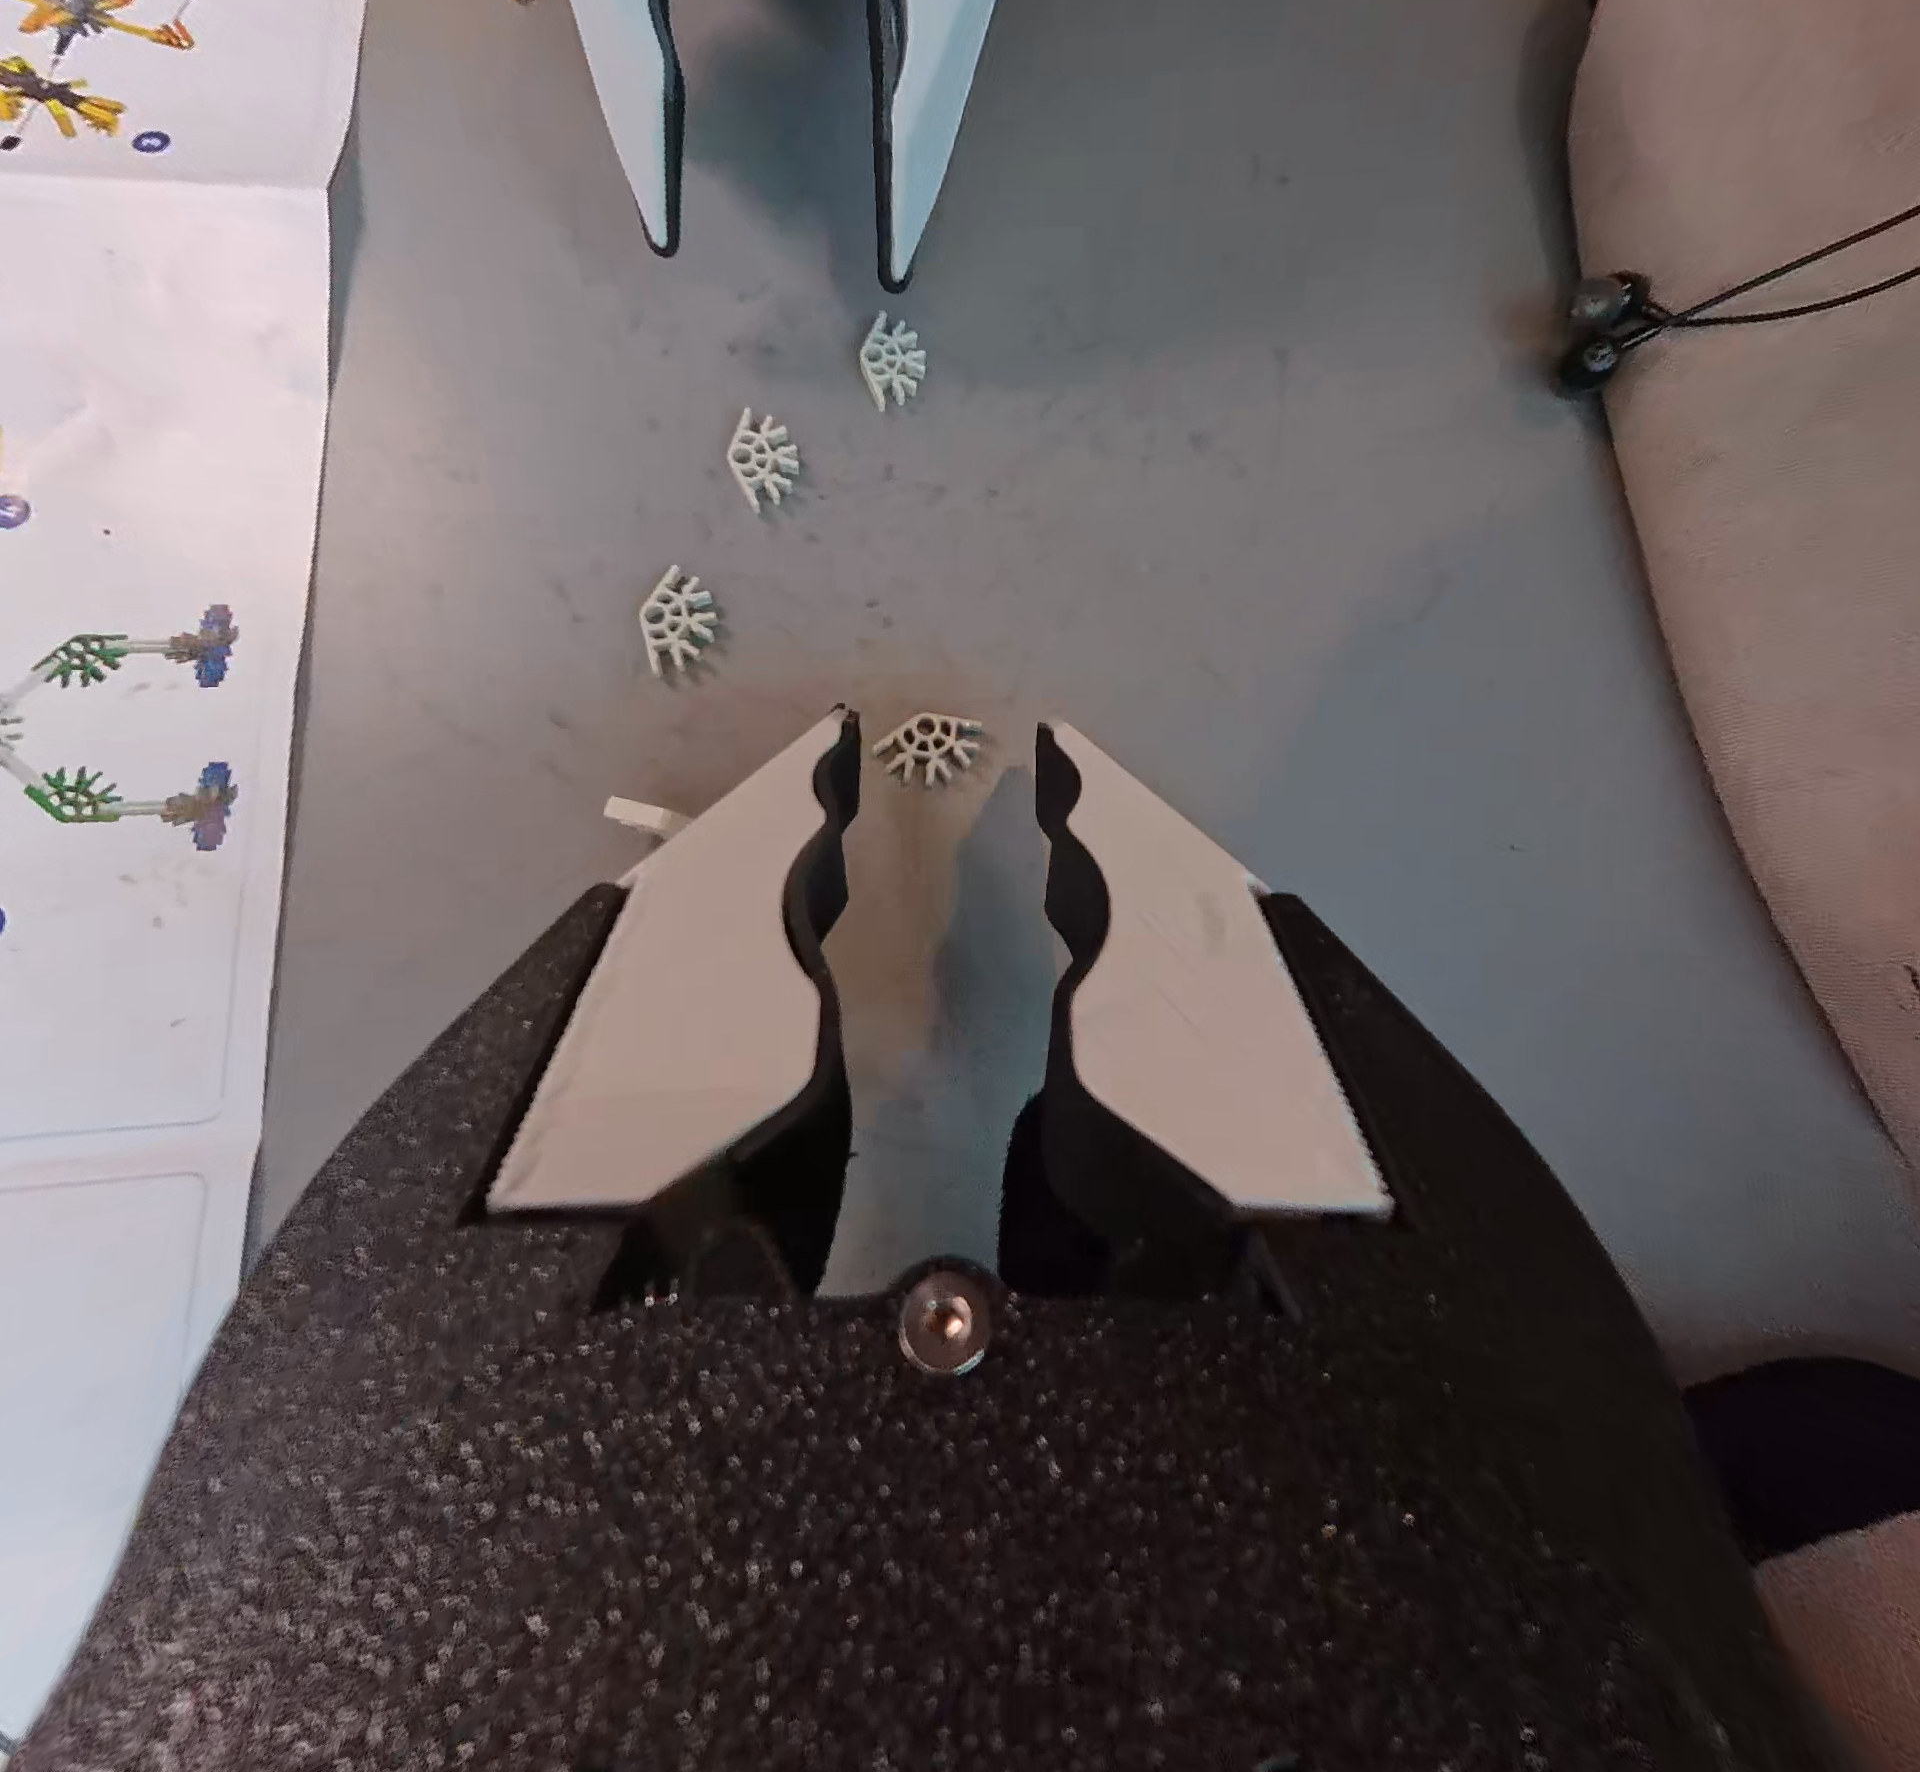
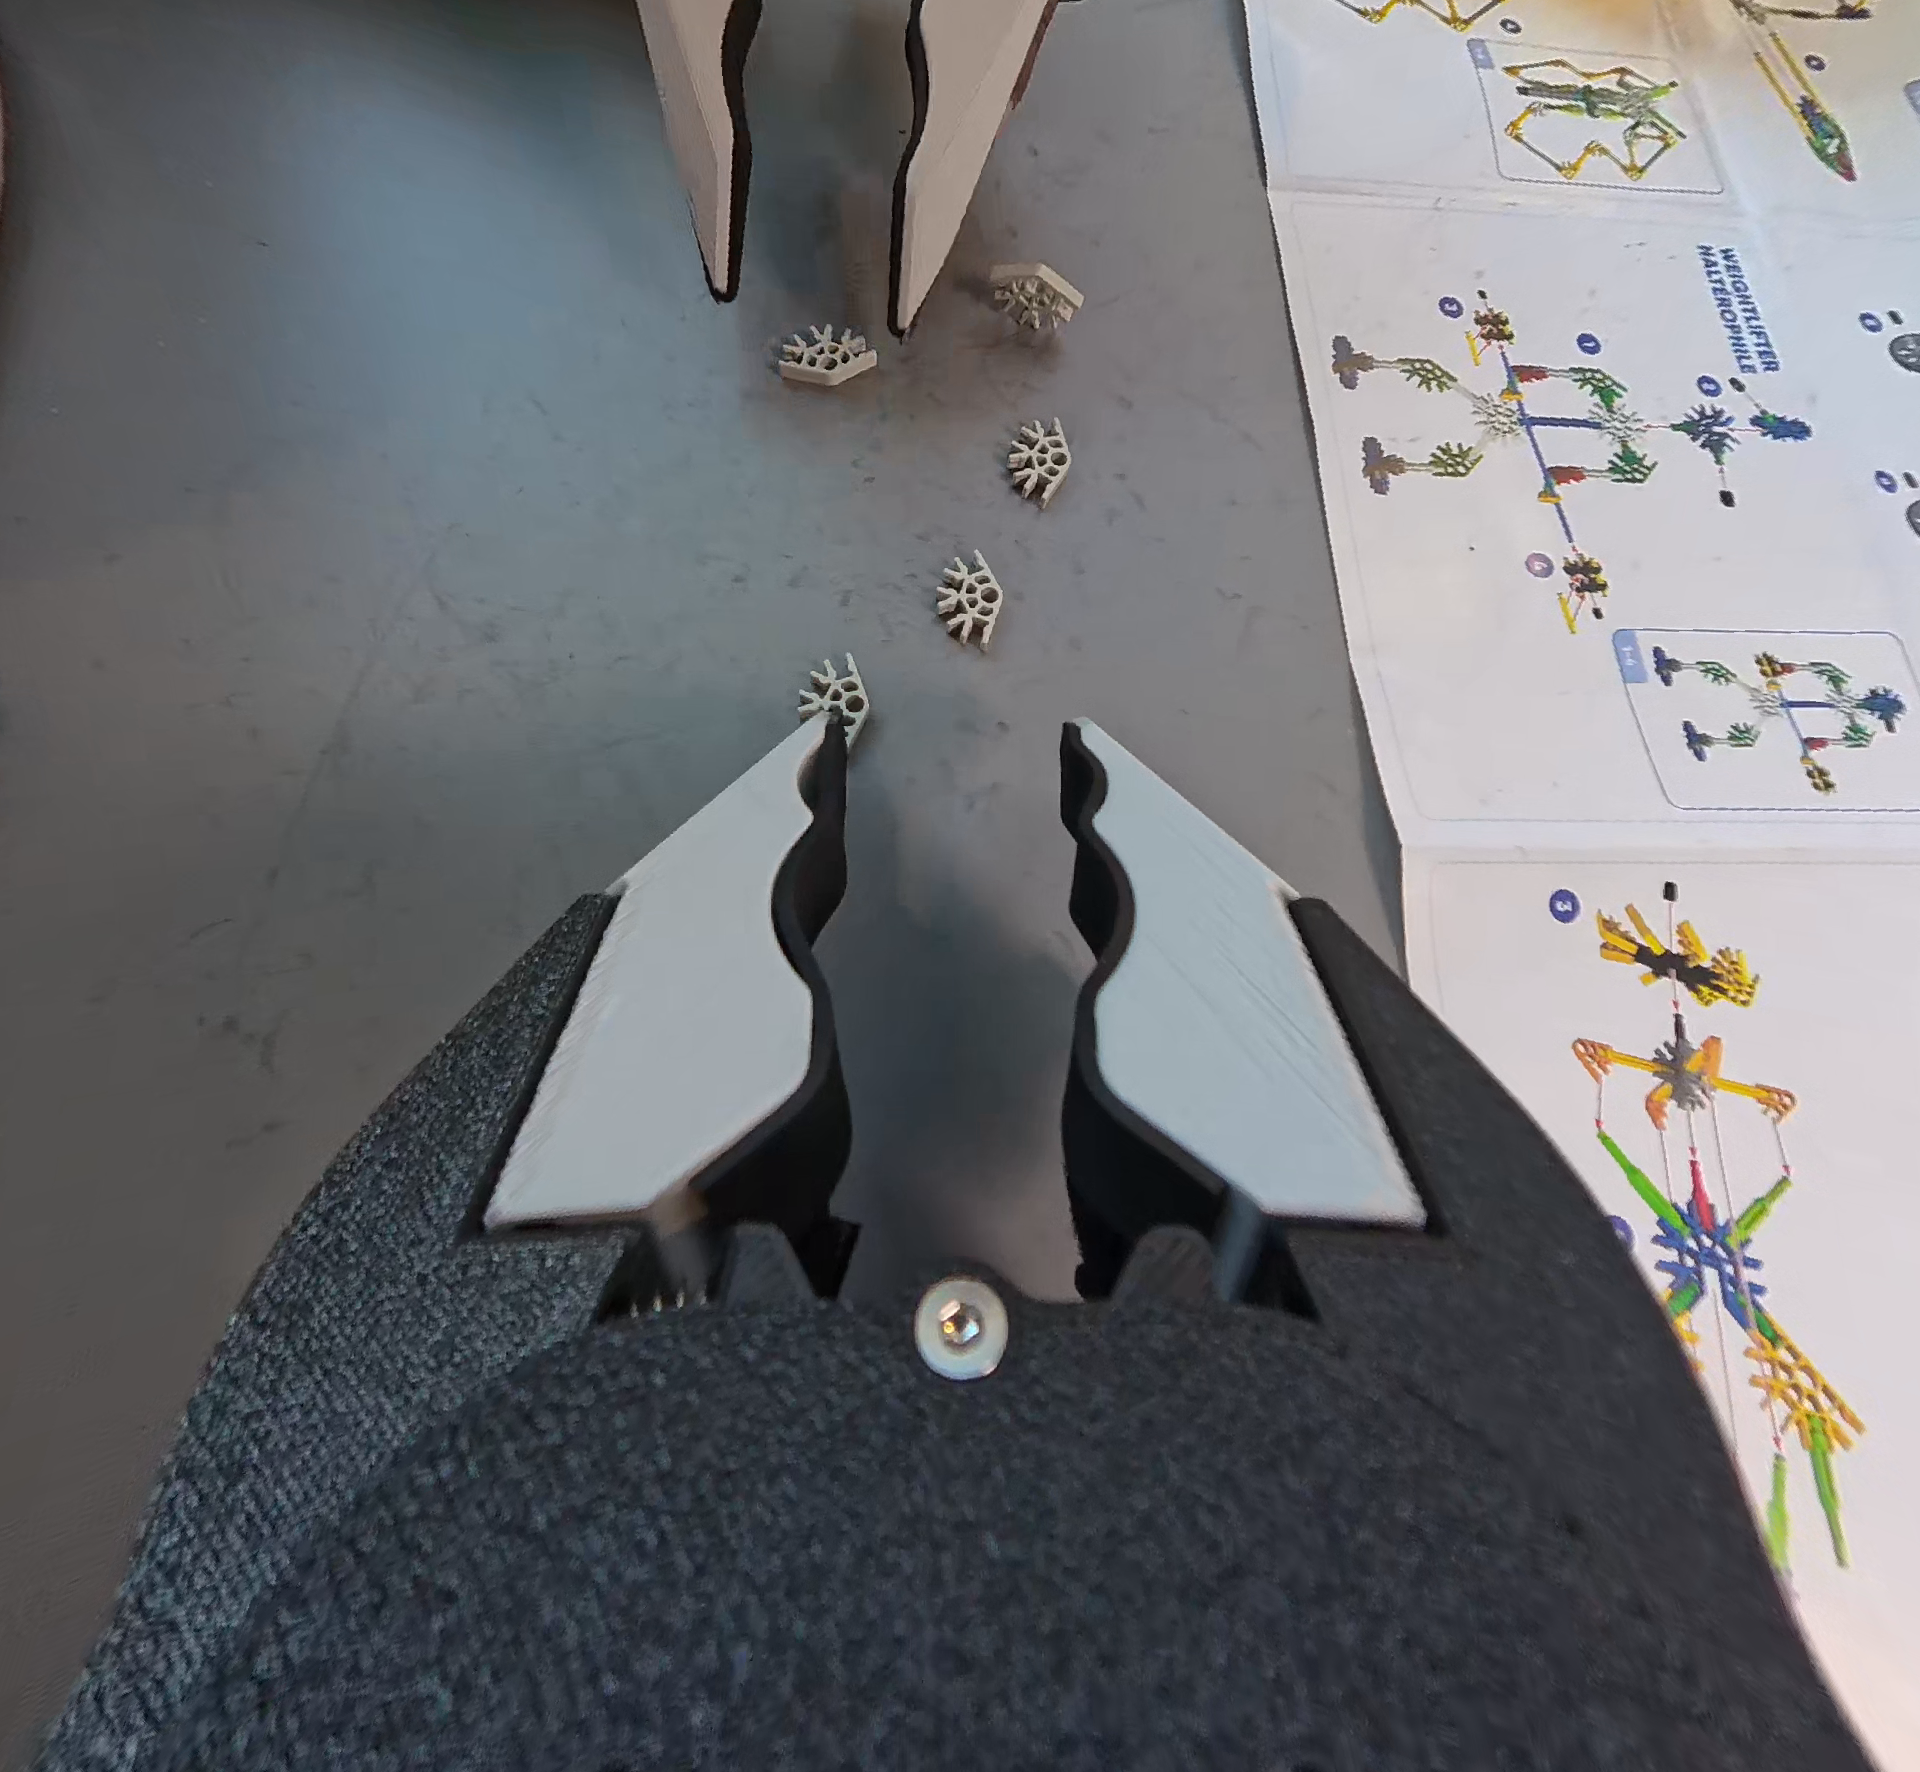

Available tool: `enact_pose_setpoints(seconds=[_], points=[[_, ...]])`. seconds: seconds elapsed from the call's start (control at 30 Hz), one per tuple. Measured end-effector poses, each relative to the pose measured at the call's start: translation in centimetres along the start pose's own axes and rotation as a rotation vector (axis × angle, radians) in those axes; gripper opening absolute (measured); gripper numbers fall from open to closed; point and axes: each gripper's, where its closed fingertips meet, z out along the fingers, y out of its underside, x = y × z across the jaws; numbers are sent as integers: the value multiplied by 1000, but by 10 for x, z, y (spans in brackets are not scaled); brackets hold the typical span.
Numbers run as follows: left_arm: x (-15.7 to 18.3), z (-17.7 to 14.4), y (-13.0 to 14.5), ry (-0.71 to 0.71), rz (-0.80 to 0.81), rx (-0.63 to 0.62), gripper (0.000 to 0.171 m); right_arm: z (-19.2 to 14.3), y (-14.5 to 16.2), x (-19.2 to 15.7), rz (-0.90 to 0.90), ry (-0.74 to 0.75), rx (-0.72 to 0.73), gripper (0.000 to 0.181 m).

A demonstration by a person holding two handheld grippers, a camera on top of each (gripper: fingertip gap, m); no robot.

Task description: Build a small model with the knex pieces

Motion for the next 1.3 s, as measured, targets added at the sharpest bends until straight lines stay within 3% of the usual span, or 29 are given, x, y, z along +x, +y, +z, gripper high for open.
enact_pose_setpoints(seconds=[0.1, 0.2, 0.3, 0.5, 0.67, 0.8, 1.0, 1.3], points=[[-2, 10, 5, -31, 21, -54, 31, -1, 1, 2, 4, 3, -1, 40], [-7, 11, 5, -63, 11, -73, 18, -4, 2, 5, 7, 13, -4, 40], [-11, 13, 1, -70, -29, -57, 16, -12, 4, 14, 18, 45, 0, 40], [-36, 22, -11, -220, -124, -17, 12, -40, 8, 41, 54, 162, 7, 40], [-32, 21, -12, -183, -167, -3, 25, -66, 27, 61, 89, 257, -37, 41], [-37, 11, -6, -196, -175, -4, 26, -79, 52, 69, 126, 286, -107, 42], [-40, 8, 1, -199, -194, -23, 22, -77, 78, 66, 192, 233, -187, 39], [-32, 8, 2, -164, -184, -42, 22, -71, 82, 61, 211, 205, -213, 29]])
